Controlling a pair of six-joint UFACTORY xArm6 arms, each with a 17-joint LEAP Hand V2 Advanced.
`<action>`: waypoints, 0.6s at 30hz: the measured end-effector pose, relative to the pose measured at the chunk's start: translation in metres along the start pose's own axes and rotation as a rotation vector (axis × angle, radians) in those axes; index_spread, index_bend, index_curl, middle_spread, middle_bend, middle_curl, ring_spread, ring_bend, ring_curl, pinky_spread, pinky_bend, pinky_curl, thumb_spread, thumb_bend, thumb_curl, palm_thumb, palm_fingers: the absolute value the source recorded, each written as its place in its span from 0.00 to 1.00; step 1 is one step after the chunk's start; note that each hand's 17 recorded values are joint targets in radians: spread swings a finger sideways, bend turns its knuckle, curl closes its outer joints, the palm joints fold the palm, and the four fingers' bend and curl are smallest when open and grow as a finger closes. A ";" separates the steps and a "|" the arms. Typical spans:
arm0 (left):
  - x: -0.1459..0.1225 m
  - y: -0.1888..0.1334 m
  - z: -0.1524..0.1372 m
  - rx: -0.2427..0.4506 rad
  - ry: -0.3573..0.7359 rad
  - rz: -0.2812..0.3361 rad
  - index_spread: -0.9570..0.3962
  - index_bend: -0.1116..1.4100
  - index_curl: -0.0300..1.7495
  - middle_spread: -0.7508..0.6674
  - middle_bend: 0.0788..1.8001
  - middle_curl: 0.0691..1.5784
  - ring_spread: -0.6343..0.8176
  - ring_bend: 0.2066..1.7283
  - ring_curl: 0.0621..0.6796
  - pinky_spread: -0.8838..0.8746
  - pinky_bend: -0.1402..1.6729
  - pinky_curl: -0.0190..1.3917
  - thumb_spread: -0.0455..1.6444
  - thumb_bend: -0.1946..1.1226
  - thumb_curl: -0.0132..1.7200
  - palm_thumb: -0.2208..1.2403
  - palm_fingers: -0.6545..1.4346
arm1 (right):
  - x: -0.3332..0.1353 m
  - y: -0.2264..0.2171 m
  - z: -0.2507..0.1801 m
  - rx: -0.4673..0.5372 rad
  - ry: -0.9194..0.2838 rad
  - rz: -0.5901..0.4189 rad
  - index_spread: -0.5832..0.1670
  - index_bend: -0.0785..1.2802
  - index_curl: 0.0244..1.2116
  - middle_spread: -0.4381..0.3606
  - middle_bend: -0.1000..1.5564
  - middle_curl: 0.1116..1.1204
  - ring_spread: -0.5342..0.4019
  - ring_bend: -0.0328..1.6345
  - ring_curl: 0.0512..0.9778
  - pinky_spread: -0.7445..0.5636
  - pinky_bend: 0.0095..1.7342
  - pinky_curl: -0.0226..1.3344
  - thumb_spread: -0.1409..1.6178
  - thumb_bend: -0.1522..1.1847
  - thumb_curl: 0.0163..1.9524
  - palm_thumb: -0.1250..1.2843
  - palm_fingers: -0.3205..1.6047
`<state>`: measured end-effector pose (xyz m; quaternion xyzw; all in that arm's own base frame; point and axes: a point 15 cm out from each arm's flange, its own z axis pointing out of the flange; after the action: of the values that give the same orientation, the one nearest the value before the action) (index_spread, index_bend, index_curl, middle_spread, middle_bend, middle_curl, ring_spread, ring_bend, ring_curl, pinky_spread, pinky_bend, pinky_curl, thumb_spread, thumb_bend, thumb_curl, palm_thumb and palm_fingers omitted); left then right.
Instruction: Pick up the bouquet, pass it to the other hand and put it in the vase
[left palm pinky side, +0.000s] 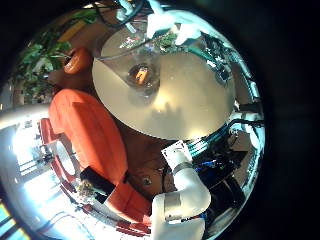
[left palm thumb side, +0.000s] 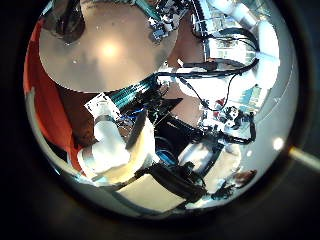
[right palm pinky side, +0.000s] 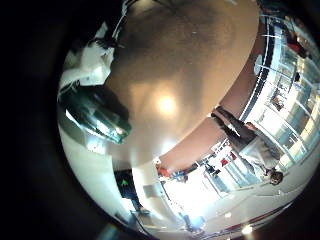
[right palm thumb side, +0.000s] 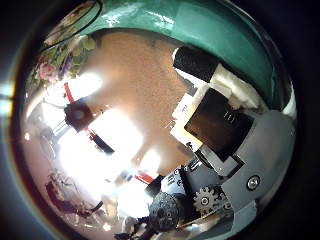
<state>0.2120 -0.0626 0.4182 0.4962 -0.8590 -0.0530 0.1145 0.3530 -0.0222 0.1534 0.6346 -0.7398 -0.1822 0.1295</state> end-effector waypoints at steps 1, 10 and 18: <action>0.000 0.000 0.000 0.000 0.000 0.000 0.77 0.18 0.20 0.82 0.08 0.19 0.82 0.16 0.24 0.81 0.18 0.22 0.71 0.13 0.18 0.38 0.36 | 0.000 0.000 0.000 0.001 0.000 0.000 0.14 0.53 0.62 0.22 0.63 0.70 0.29 0.76 0.53 0.31 0.83 0.17 0.65 0.13 0.24 0.71 0.81; -0.001 0.003 -0.002 0.002 -0.003 -0.001 0.77 0.18 0.20 0.82 0.08 0.19 0.82 0.16 0.24 0.81 0.18 0.22 0.71 0.13 0.18 0.38 0.36 | 0.000 0.000 0.000 0.001 0.000 0.000 0.23 0.77 0.78 0.27 0.78 0.80 0.32 0.83 0.64 0.40 0.90 0.25 0.63 0.20 0.31 0.88 0.77; -0.001 0.001 -0.003 0.003 -0.001 -0.001 0.77 0.18 0.20 0.82 0.08 0.19 0.82 0.16 0.24 0.81 0.18 0.22 0.71 0.13 0.18 0.38 0.36 | 0.000 0.000 0.000 0.001 0.000 0.000 0.31 0.83 0.82 0.32 0.84 0.79 0.34 0.86 0.68 0.44 0.91 0.29 0.61 0.20 0.37 0.91 0.76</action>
<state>0.2120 -0.0612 0.4210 0.4969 -0.8588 -0.0519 0.1131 0.3531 -0.0222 0.1539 0.6347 -0.7399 -0.1817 0.1291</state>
